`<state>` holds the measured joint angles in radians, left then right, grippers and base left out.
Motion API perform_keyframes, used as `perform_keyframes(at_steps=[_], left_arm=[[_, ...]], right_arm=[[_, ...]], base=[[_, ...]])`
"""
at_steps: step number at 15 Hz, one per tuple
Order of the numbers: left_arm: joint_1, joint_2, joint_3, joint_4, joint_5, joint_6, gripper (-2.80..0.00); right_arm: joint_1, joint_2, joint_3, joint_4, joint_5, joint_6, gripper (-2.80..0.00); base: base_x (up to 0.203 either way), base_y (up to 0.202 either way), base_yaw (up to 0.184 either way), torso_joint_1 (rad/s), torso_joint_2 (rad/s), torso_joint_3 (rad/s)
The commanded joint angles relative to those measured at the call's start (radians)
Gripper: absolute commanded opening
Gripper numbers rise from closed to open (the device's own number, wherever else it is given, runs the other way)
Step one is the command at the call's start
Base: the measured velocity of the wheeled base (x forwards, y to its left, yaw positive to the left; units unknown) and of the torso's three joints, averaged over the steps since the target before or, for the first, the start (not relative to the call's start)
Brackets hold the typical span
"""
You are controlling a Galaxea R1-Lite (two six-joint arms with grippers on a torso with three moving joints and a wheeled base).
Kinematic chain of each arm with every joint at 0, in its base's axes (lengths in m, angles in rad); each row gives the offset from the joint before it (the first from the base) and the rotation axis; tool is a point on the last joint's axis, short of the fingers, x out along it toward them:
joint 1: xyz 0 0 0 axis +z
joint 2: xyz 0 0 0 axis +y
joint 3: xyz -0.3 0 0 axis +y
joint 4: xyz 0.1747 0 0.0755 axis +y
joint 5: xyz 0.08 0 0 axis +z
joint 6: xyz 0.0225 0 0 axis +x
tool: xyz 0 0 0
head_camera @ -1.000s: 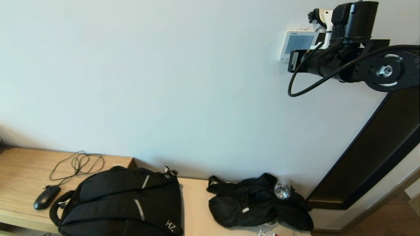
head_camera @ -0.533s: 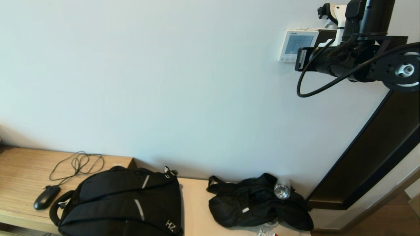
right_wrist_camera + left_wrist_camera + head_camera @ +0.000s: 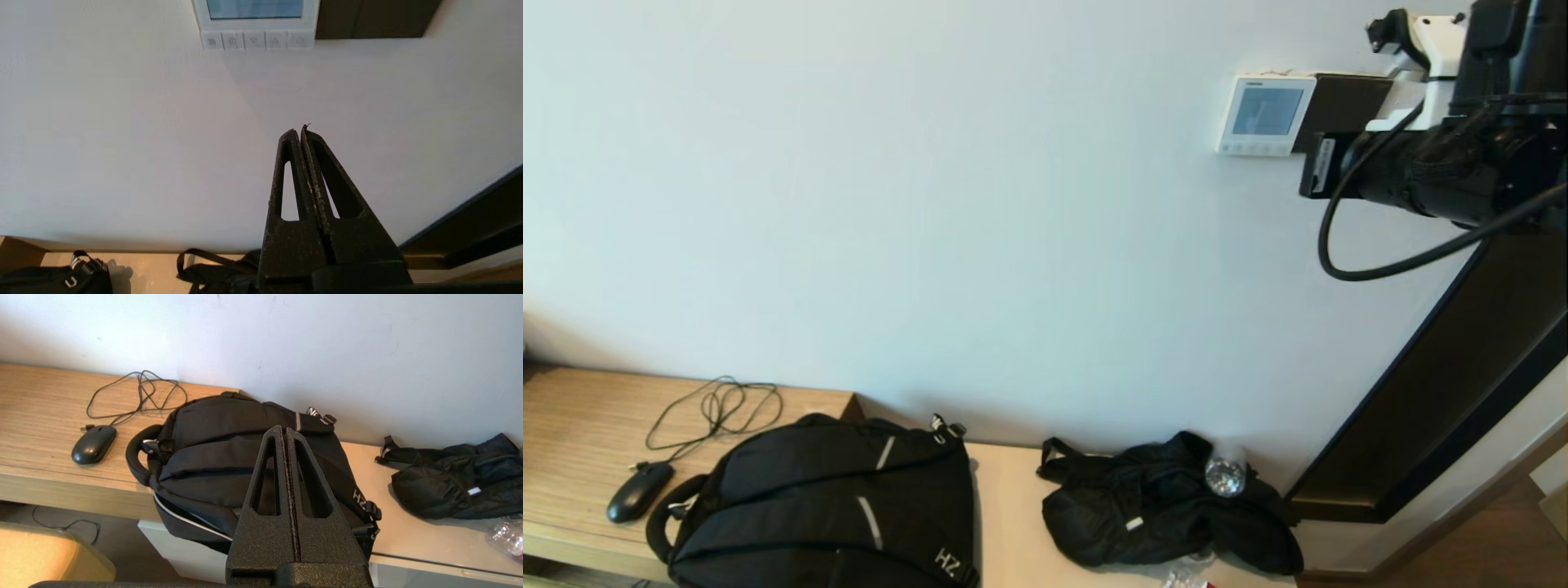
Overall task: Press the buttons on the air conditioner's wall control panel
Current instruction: Turn on the central air conditioner
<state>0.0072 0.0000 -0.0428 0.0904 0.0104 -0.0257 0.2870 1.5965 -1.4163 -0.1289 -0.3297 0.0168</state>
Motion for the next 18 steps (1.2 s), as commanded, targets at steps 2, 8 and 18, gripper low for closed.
perform_keyframes(at_steps=[2,8,18], left_arm=[[0.000,0.000,0.000,0.000,0.000,0.000,-2.80],[0.000,0.000,0.000,0.000,0.000,0.000,-2.80],[0.000,0.000,0.000,0.000,-0.001,0.000,-2.80]], right_arm=[[-0.002,-0.255,0.206,0.002,-0.003,-0.002,-2.80],[-0.048,-0.653,0.624,0.009,-0.004,-0.058,-2.80],[-0.125,-1.105,0.987,0.171,-0.003,-0.088,-2.80]], base=[[0.000,0.000,0.000,0.000,0.00,0.000],[0.000,0.000,0.000,0.000,0.00,0.000],[0.000,0.000,0.000,0.000,0.00,0.000]])
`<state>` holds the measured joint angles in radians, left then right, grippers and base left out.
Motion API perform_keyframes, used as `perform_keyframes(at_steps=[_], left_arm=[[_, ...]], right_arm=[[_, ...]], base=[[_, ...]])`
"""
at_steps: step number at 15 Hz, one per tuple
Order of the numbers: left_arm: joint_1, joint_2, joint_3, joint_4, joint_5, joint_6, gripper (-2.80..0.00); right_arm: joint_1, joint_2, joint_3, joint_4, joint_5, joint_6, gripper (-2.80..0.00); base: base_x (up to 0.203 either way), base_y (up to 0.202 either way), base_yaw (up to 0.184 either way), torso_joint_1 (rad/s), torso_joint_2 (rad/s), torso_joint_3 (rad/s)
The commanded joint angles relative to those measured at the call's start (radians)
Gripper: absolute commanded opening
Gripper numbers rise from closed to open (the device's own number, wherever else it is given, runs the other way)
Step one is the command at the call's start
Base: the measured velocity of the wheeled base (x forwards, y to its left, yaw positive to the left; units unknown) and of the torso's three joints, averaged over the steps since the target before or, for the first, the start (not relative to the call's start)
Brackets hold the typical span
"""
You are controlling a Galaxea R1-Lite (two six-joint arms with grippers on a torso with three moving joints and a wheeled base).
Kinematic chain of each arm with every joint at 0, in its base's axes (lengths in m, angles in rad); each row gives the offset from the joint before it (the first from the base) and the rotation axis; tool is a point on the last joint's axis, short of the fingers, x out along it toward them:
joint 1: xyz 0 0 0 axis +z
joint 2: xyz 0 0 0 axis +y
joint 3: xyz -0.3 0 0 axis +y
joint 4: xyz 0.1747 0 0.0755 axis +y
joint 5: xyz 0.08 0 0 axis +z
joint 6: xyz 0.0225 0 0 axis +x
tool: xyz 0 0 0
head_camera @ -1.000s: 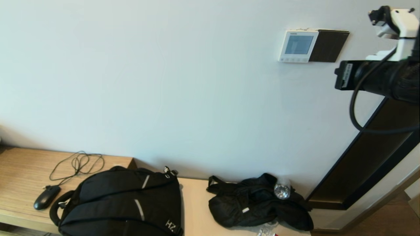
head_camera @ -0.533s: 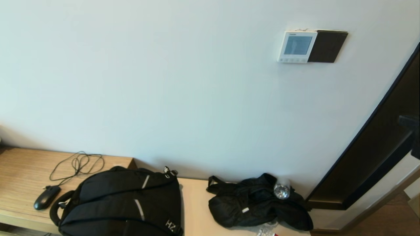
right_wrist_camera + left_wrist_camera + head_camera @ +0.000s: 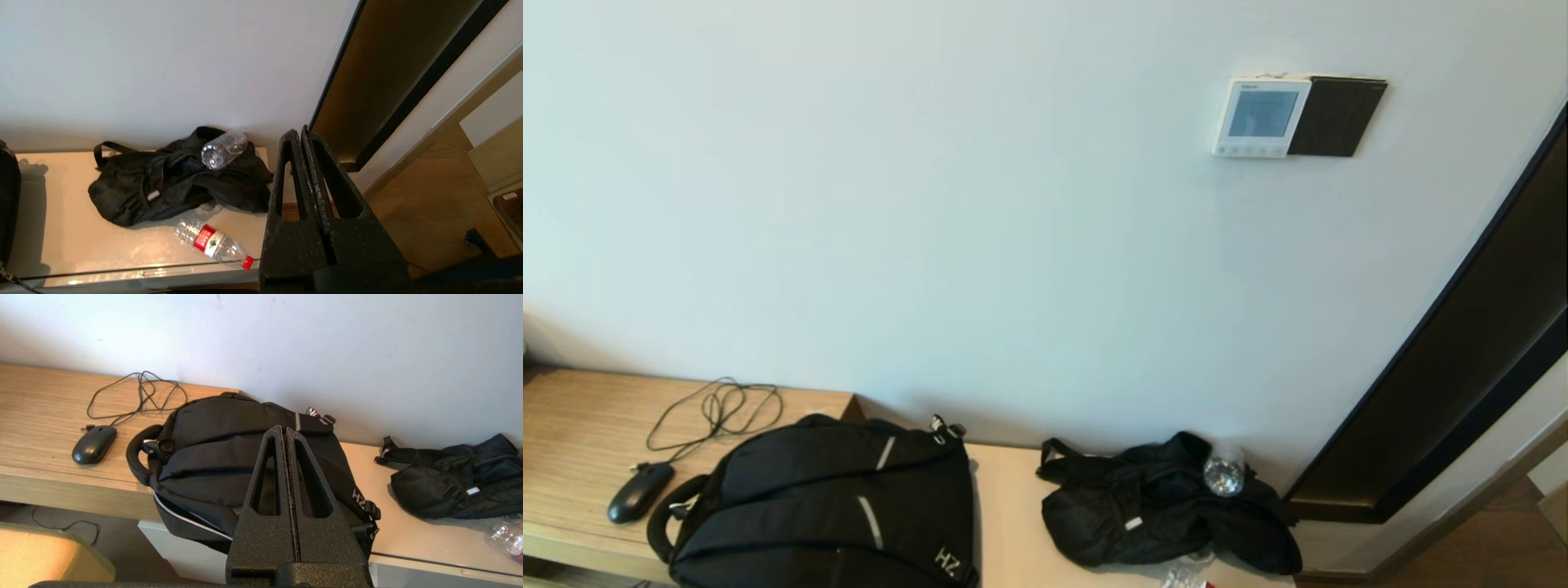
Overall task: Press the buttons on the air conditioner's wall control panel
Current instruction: Turn on the central air conditioner
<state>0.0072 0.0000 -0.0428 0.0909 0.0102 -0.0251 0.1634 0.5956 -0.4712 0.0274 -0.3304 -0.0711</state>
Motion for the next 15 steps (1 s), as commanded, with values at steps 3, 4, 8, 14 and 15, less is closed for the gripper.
perform_keyframes(at_steps=[3,4,8,14,15], left_arm=[[0.000,0.000,0.000,0.000,0.001,-0.001,-2.80],[0.000,0.000,0.000,0.000,0.001,-0.001,-2.80],[0.000,0.000,0.000,0.000,0.001,-0.001,-2.80],[0.000,0.000,0.000,0.000,-0.001,-0.001,-2.80],[0.000,0.000,0.000,0.000,0.001,-0.001,-2.80]], right_arm=[[-0.002,-0.219,0.118,0.079,-0.019,0.000,-2.80],[-0.002,-0.247,0.141,0.096,-0.023,0.000,-2.80],[-0.004,-0.305,0.218,0.105,-0.024,0.005,-2.80],[-0.019,-0.316,0.293,0.097,-0.046,0.090,-2.80],[-0.019,-0.316,0.305,0.095,-0.045,0.091,-2.80]], base=[[0.000,0.000,0.000,0.000,0.00,0.000],[0.000,0.000,0.000,0.000,0.00,0.000],[0.000,0.000,0.000,0.000,0.00,0.000],[0.000,0.000,0.000,0.000,0.00,0.000],[0.000,0.000,0.000,0.000,0.00,0.000]])
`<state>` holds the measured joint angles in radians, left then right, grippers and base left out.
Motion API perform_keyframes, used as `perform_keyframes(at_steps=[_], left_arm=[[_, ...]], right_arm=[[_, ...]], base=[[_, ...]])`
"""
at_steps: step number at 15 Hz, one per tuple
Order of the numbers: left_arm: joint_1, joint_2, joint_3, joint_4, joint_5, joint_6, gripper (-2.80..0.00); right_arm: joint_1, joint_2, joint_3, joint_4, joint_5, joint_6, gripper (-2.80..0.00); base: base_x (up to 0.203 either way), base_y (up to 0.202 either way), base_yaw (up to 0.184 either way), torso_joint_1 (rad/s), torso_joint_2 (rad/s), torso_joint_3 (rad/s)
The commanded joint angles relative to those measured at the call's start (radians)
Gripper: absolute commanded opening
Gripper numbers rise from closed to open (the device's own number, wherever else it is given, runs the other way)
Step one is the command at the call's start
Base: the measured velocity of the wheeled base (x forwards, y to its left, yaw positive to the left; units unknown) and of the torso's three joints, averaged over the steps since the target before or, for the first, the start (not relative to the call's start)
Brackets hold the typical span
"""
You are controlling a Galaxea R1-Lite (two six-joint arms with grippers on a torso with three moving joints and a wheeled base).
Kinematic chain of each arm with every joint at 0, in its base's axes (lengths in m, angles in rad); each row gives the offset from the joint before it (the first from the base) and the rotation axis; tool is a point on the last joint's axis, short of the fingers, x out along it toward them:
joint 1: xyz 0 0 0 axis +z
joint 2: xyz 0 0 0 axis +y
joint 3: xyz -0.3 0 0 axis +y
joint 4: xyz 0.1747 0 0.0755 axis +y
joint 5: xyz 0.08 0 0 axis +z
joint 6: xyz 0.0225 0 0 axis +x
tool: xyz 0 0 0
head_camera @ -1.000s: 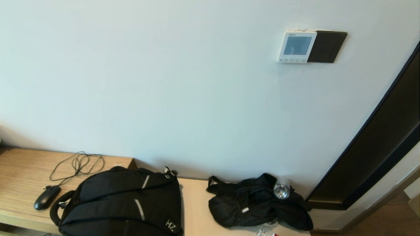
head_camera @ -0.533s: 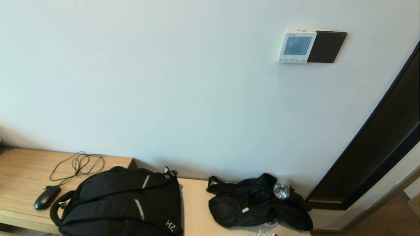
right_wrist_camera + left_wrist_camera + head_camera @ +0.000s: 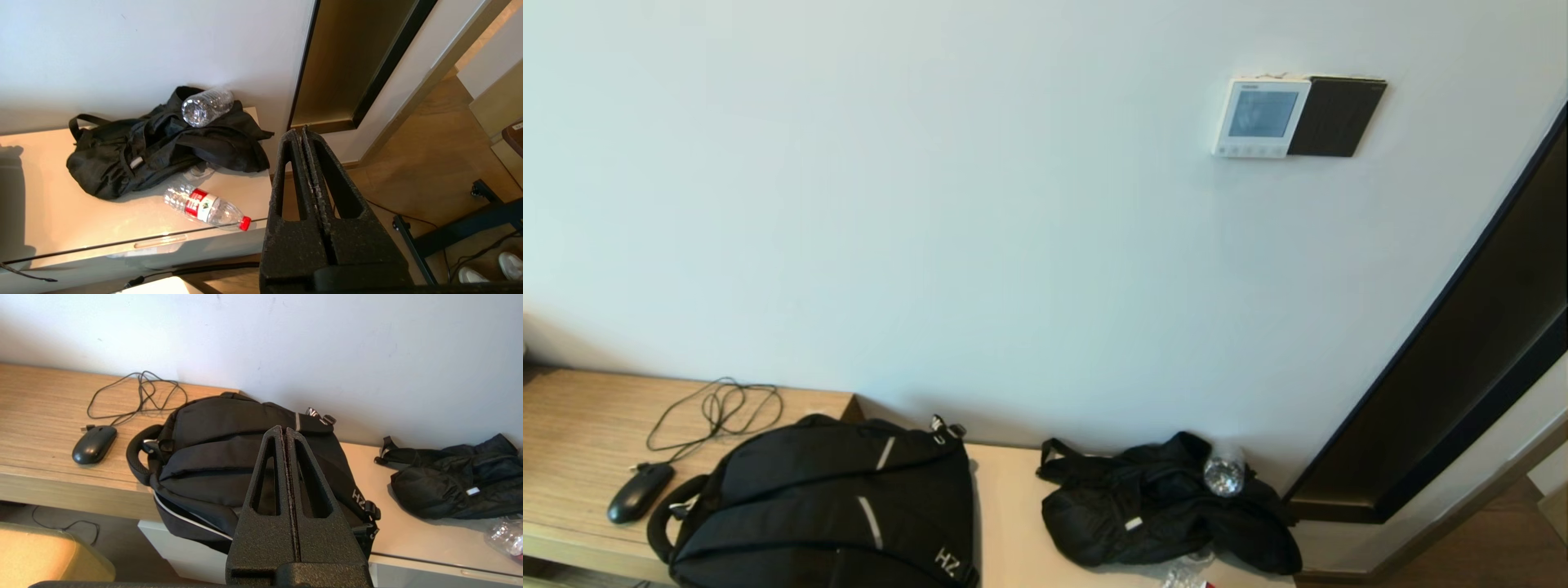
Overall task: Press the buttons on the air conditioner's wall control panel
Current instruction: Turn on the central air conditioner
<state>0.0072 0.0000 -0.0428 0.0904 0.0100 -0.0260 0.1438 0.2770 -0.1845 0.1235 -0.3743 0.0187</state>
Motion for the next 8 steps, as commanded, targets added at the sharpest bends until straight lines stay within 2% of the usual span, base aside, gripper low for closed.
perform_keyframes(at_steps=[1,3,5,6,8], left_arm=[[0.000,0.000,0.000,0.002,0.000,0.000,-2.80],[0.000,0.000,0.000,0.000,0.001,0.000,-2.80],[0.000,0.000,0.000,0.001,0.001,0.000,-2.80],[0.000,0.000,0.000,0.003,0.000,0.000,-2.80],[0.000,0.000,0.000,0.000,0.001,0.000,-2.80]], right_arm=[[0.000,0.002,0.022,-0.002,-0.005,0.001,-2.80],[-0.020,0.003,0.019,0.002,-0.036,-0.008,-2.80],[-0.092,0.001,0.019,0.005,-0.042,-0.025,-2.80],[-0.122,-0.011,0.023,0.005,-0.032,-0.038,-2.80],[-0.129,-0.065,0.038,0.006,0.022,-0.058,-2.80]], base=[[0.000,0.000,0.000,0.000,0.00,0.000],[0.000,0.000,0.000,0.000,0.00,0.000],[0.000,0.000,0.000,0.000,0.00,0.000],[0.000,0.000,0.000,0.000,0.00,0.000],[0.000,0.000,0.000,0.000,0.00,0.000]])
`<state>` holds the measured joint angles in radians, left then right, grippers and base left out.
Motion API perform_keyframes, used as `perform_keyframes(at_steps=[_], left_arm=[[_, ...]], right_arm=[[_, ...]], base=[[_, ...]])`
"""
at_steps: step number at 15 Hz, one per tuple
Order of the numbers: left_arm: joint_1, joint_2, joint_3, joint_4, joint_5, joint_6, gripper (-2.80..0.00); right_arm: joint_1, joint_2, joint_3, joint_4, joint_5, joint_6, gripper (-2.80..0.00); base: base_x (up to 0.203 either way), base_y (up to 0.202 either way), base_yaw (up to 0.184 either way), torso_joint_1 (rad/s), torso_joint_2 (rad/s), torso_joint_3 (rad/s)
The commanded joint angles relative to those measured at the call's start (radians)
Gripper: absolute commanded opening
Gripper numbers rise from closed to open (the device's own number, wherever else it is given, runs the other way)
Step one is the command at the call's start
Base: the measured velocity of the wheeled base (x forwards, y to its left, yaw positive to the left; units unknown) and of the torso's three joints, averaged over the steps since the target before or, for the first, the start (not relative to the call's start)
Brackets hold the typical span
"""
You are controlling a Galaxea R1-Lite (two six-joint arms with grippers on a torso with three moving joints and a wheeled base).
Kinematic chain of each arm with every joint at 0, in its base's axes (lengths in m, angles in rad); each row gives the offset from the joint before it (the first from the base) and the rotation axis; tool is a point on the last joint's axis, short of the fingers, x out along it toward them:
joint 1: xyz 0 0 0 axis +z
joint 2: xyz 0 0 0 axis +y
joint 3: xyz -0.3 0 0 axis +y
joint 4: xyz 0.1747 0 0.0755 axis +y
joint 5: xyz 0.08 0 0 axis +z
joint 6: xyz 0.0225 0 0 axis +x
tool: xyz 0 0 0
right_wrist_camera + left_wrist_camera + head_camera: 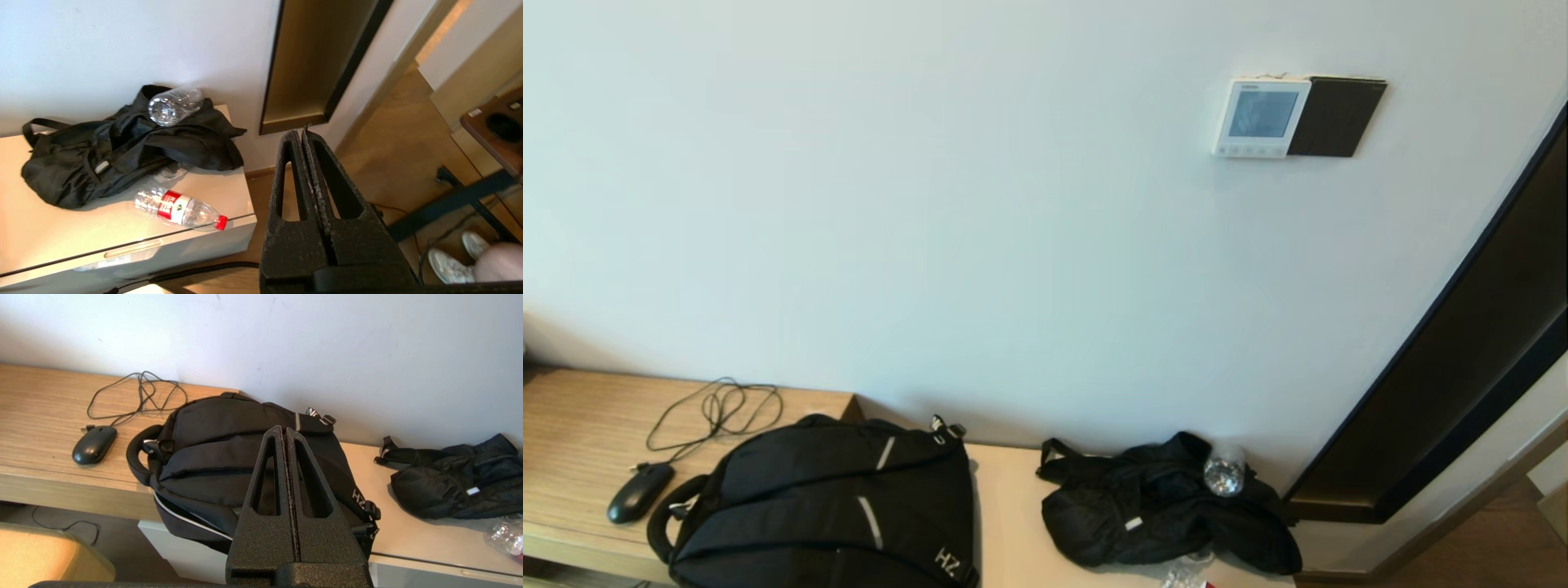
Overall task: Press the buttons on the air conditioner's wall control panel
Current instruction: Turn on the central air conditioner
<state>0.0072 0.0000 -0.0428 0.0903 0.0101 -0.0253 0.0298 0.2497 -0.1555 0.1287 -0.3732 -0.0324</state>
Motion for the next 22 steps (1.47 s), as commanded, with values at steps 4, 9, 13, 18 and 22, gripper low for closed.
perform_keyframes(at_steps=[4,9,13,18,22], left_arm=[[0.000,0.000,0.000,0.003,0.001,-0.001,-2.80],[0.000,0.000,0.000,0.000,0.000,-0.001,-2.80],[0.000,0.000,0.000,0.003,0.000,-0.001,-2.80],[0.000,0.000,0.000,0.000,0.001,-0.001,-2.80],[0.000,0.000,0.000,0.002,0.000,-0.001,-2.80]], right_arm=[[-0.022,-0.160,0.037,-0.001,0.140,-0.042,-2.80],[-0.024,-0.250,0.073,-0.012,0.273,-0.061,-2.80],[-0.025,-0.250,0.085,-0.014,0.344,-0.033,-2.80],[-0.024,-0.250,0.151,-0.125,0.390,-0.048,-2.80],[-0.024,-0.250,0.152,-0.126,0.387,-0.014,-2.80]], base=[[0.000,0.000,0.000,0.000,0.00,0.000],[0.000,0.000,0.000,0.000,0.00,0.000],[0.000,0.000,0.000,0.000,0.00,0.000],[0.000,0.000,0.000,0.000,0.00,0.000],[0.000,0.000,0.000,0.000,0.00,0.000]])
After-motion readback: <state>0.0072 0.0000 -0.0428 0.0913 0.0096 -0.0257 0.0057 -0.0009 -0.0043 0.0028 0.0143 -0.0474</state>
